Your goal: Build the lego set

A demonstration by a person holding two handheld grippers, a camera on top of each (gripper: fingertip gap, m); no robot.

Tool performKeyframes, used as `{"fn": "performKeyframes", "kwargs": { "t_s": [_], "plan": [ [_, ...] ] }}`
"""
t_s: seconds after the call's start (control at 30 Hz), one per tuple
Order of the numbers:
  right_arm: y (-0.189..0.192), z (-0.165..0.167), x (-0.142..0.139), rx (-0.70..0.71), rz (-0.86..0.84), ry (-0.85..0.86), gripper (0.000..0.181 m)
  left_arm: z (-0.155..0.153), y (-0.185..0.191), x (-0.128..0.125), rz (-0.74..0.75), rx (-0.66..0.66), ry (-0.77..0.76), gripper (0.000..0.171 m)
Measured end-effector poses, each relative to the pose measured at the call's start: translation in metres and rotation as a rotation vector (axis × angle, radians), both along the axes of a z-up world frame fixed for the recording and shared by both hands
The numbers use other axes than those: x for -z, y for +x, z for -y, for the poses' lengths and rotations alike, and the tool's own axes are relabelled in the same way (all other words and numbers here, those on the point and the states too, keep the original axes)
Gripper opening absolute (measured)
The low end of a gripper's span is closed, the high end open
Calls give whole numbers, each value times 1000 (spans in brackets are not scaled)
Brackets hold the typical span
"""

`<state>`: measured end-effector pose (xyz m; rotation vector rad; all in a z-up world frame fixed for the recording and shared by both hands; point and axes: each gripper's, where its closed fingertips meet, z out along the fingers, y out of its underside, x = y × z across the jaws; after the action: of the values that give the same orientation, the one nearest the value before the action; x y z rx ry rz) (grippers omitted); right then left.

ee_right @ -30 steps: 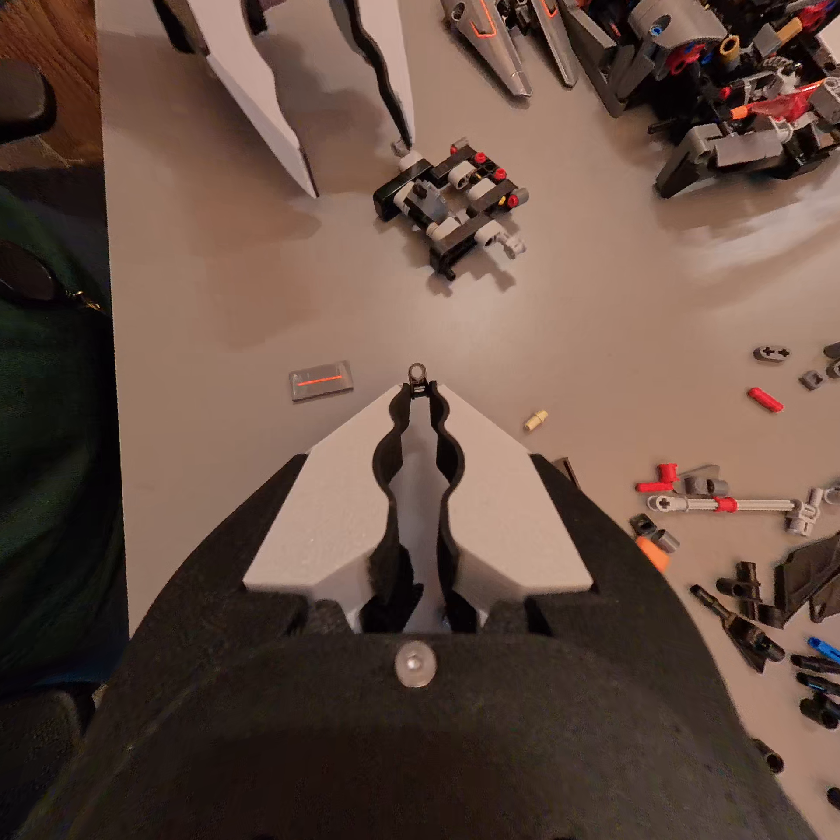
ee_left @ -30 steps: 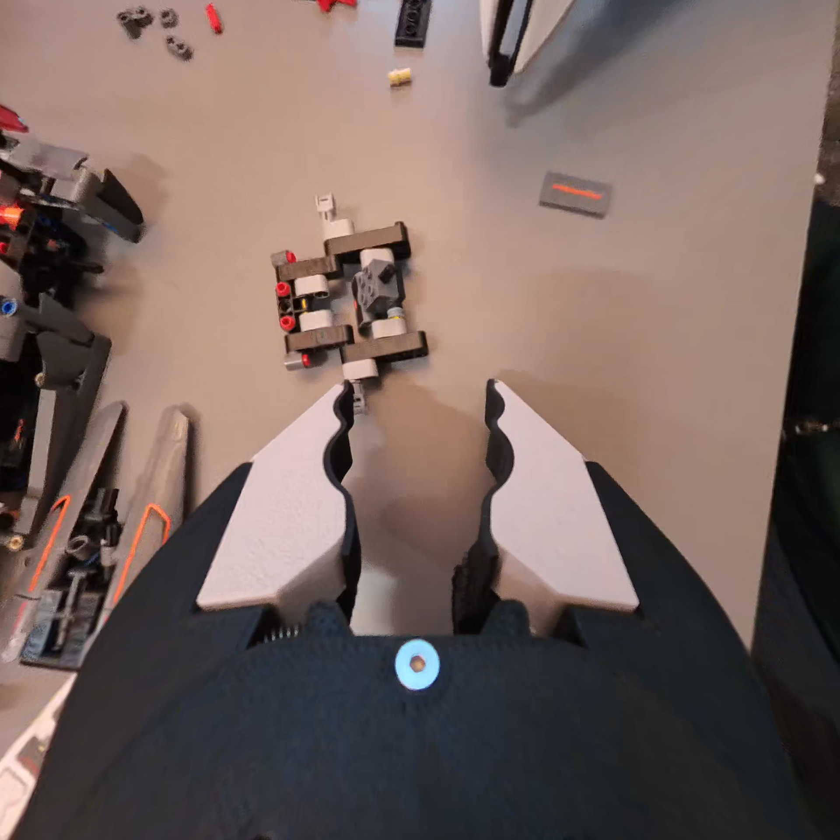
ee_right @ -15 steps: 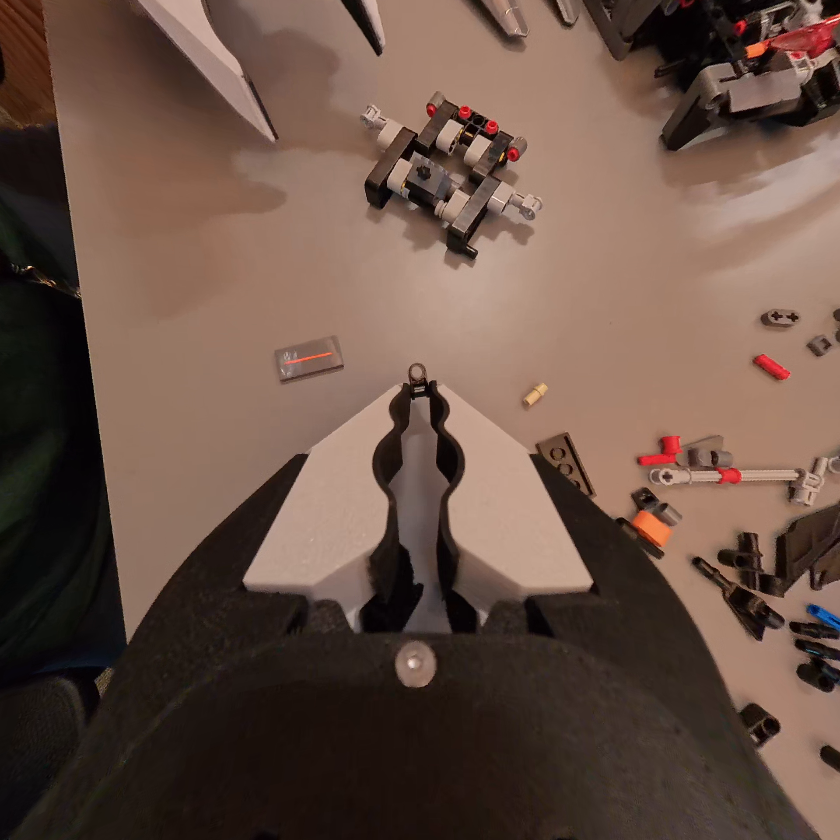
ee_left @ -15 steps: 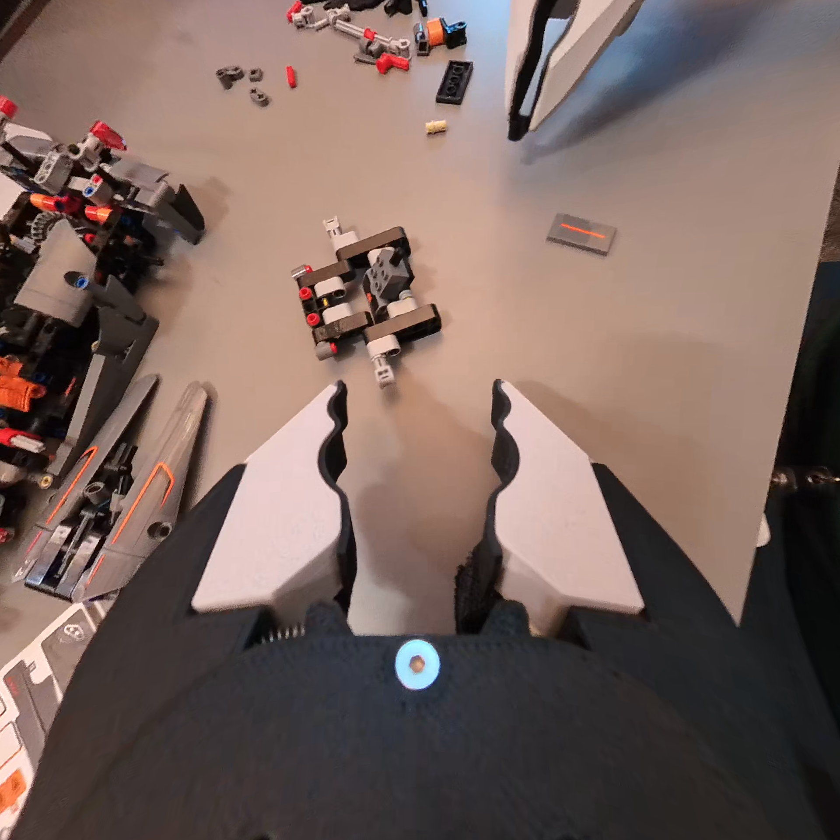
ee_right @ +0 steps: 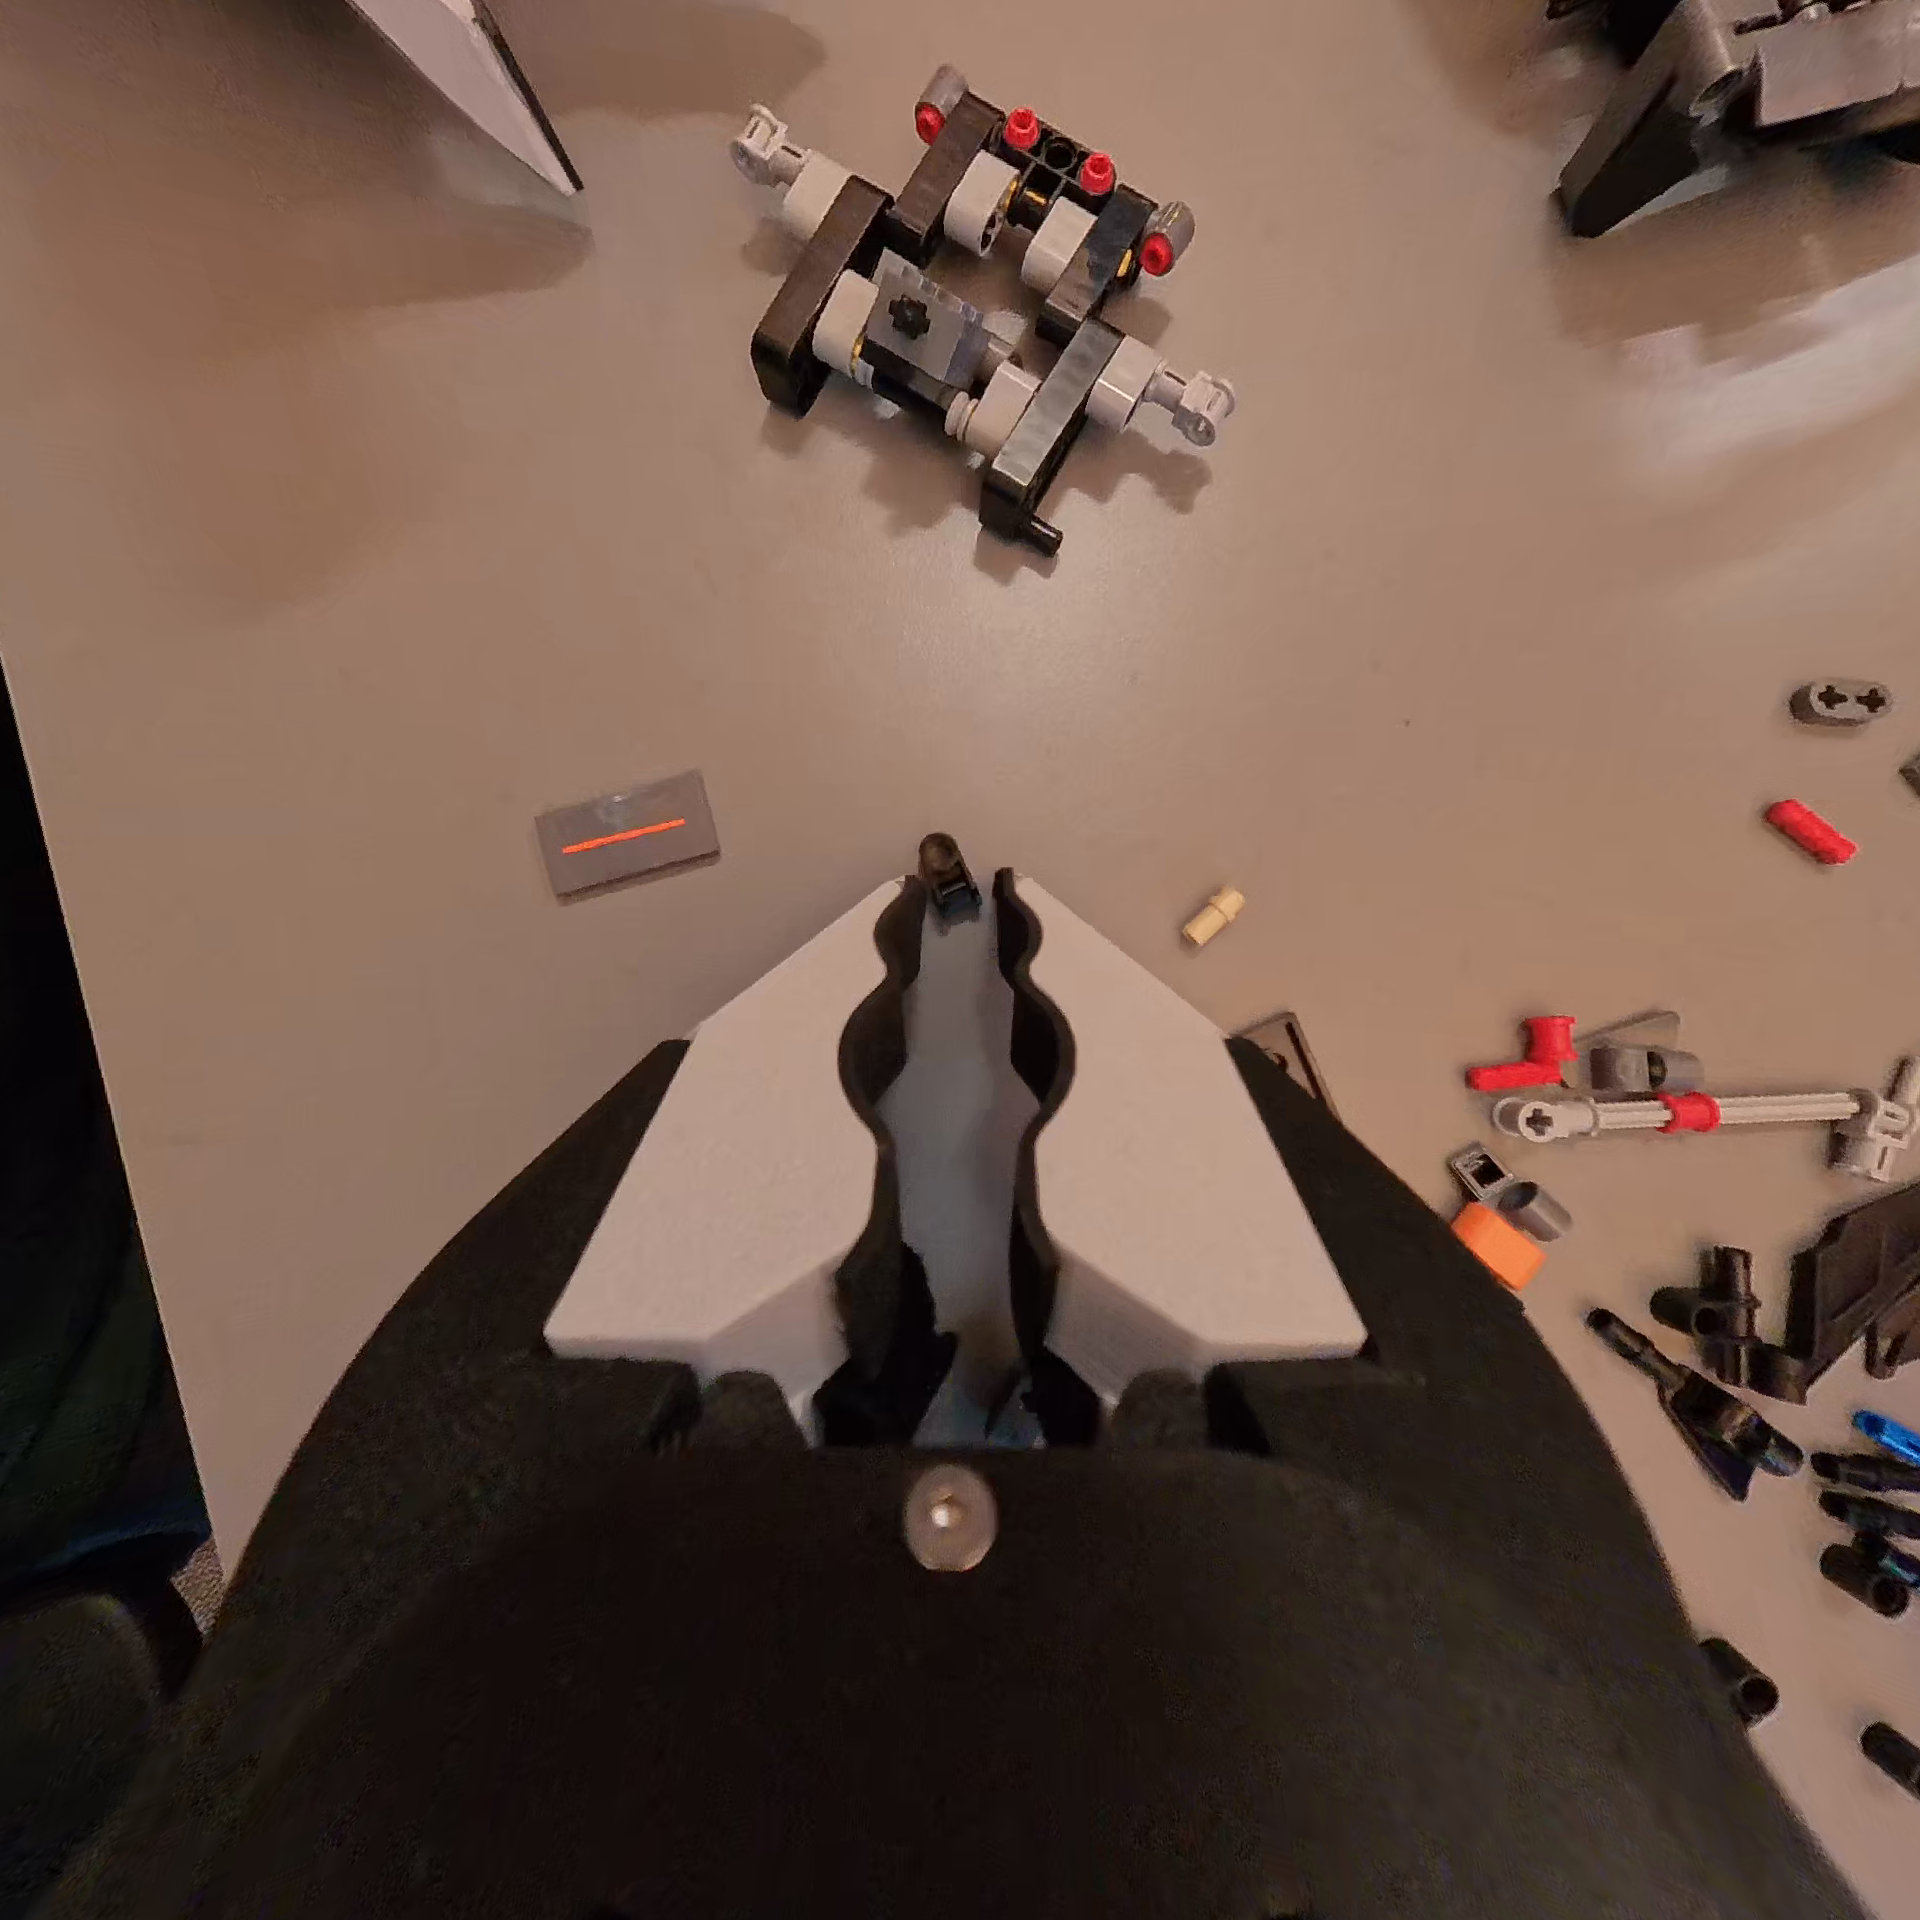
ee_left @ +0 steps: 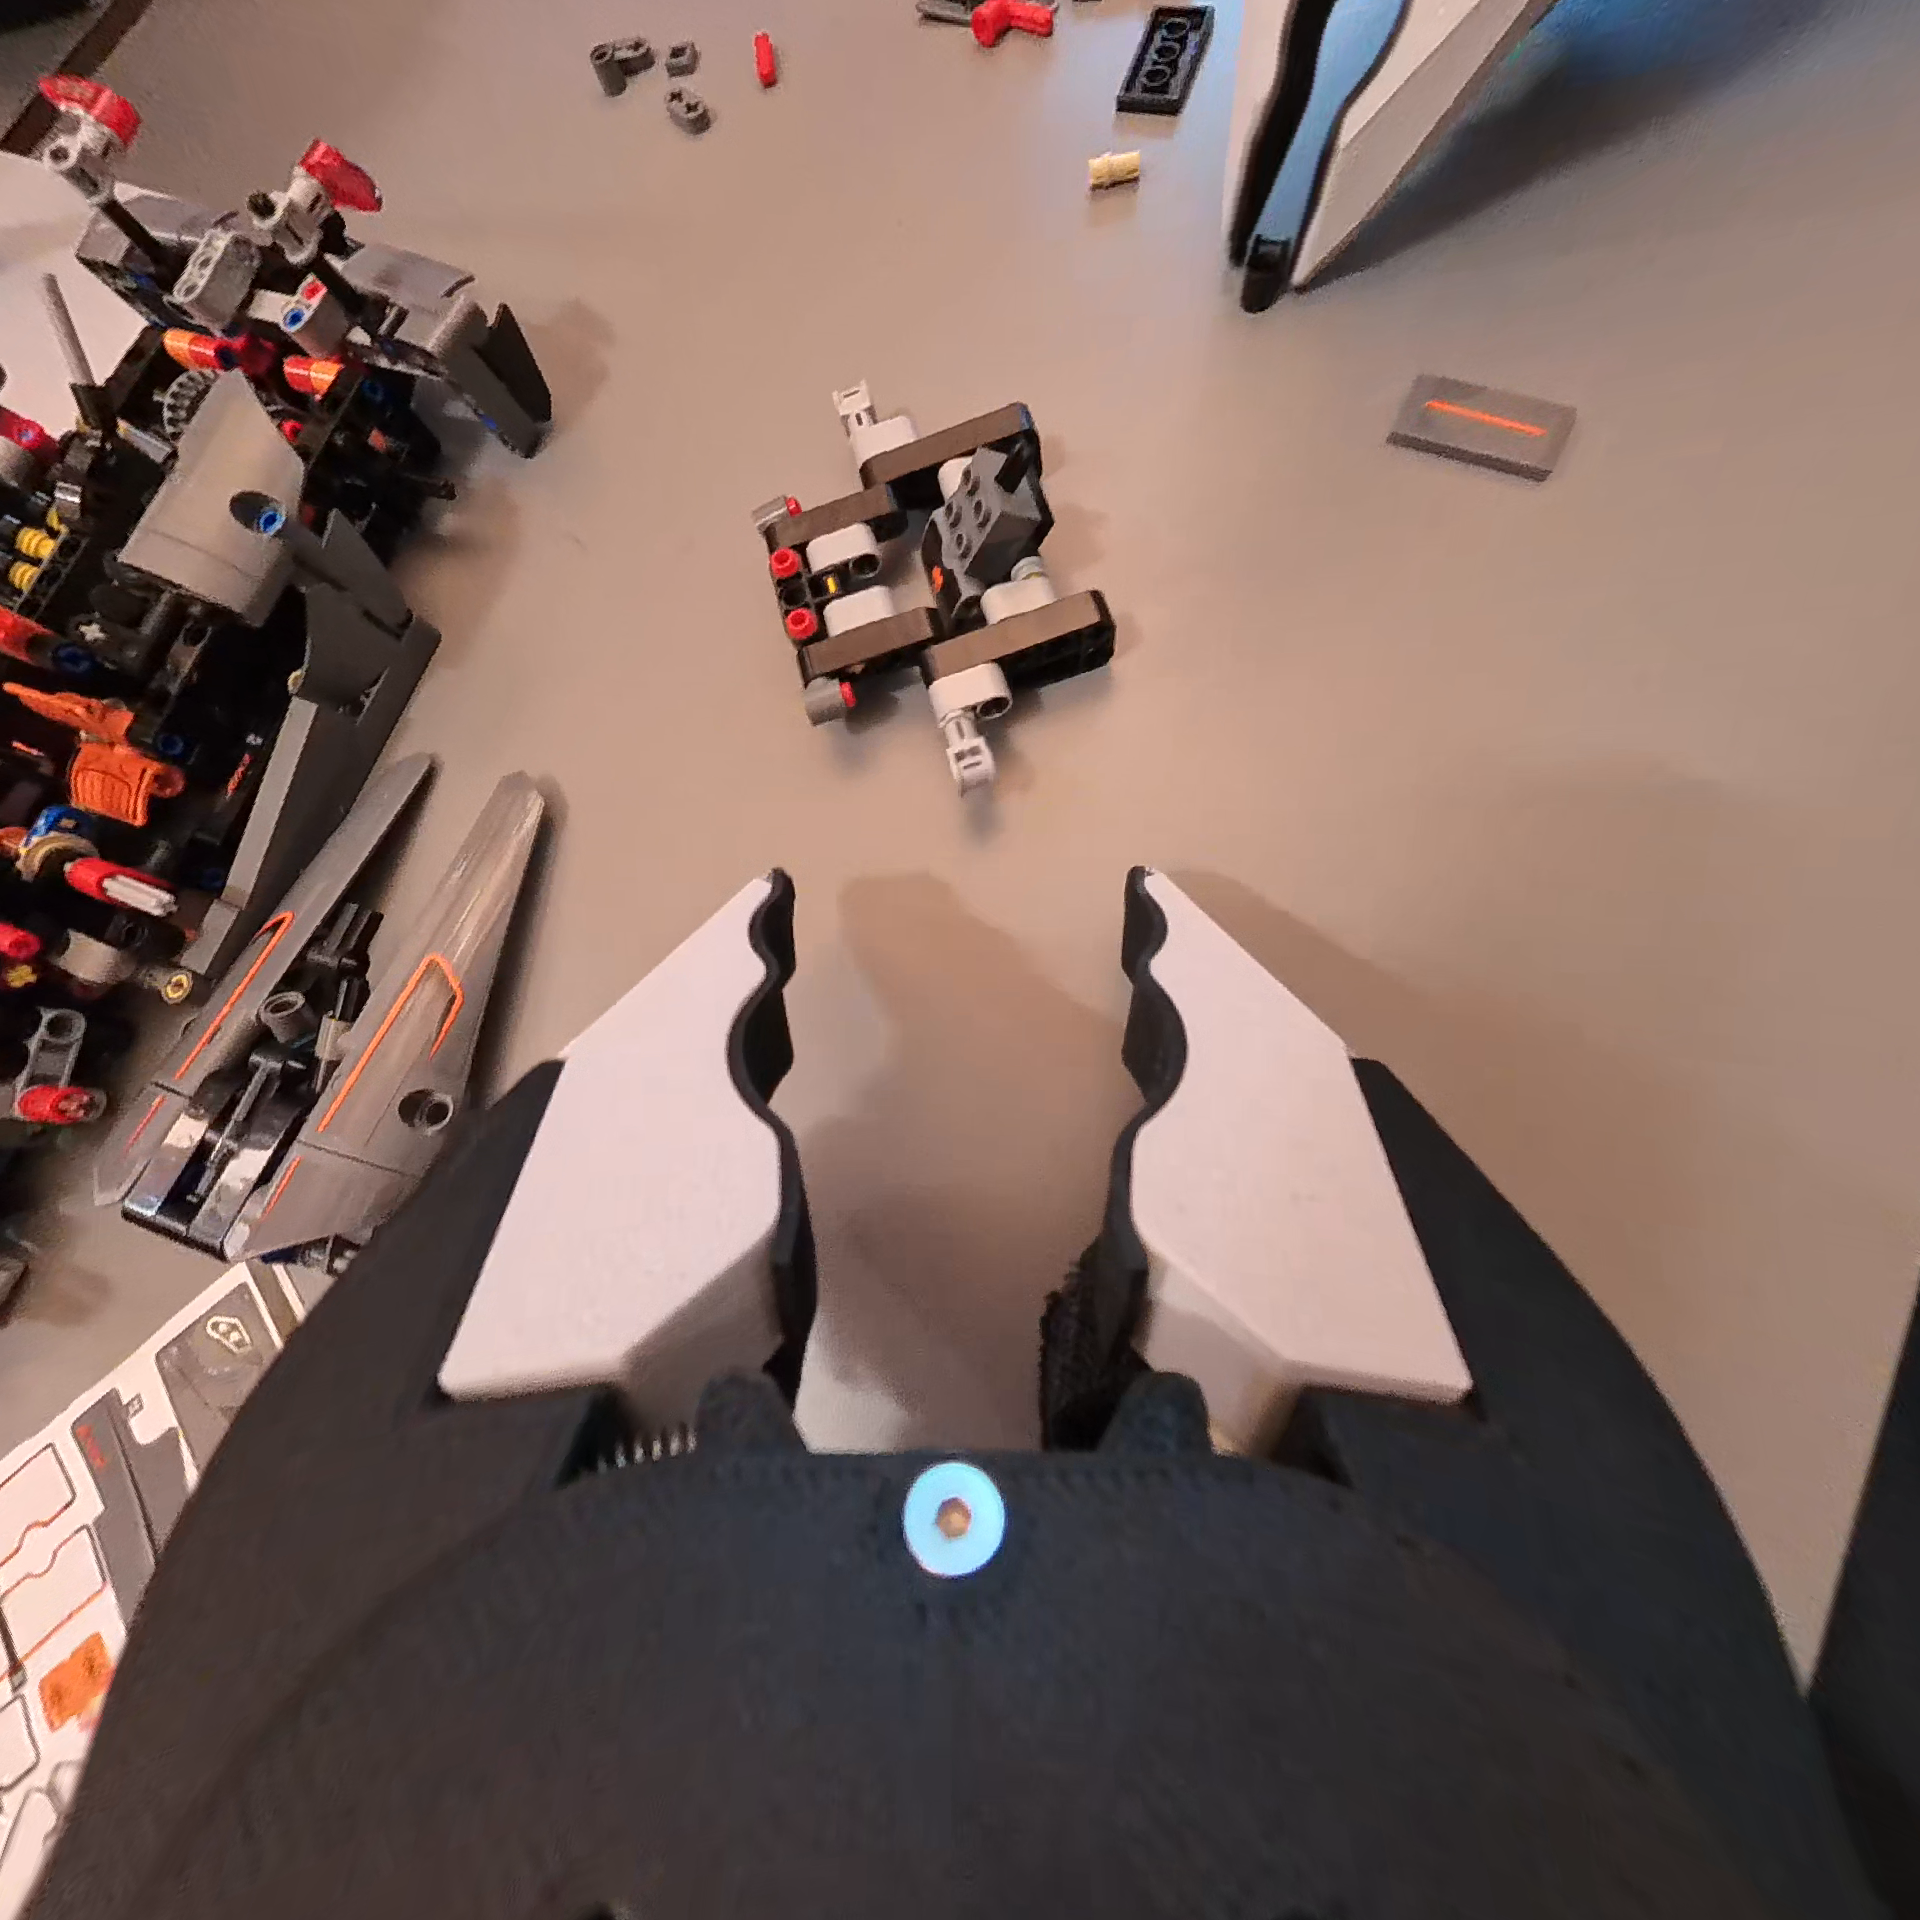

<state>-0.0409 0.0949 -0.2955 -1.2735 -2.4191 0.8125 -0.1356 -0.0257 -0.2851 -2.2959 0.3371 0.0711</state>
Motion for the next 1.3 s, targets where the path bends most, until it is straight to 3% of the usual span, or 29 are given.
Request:
{"fn": "performKeyframes", "kwargs": {
  "t_s": [0.23,0.4,0.6,1.3],
  "plan": [
    [-4,0,-6,22,-9,-8,19,2,-6,6,15,-20,10,63],
    [-8,-3,-17,40,-58,-36,2,2,-9,7,26,-17,5,63],
    [-10,-7,-20,61,-77,-30,0,0,-8,7,30,-10,3,61],
    [-13,-10,-33,105,-120,-70,18,-2,-9,8,59,-16,-9,61]
  ]
}}
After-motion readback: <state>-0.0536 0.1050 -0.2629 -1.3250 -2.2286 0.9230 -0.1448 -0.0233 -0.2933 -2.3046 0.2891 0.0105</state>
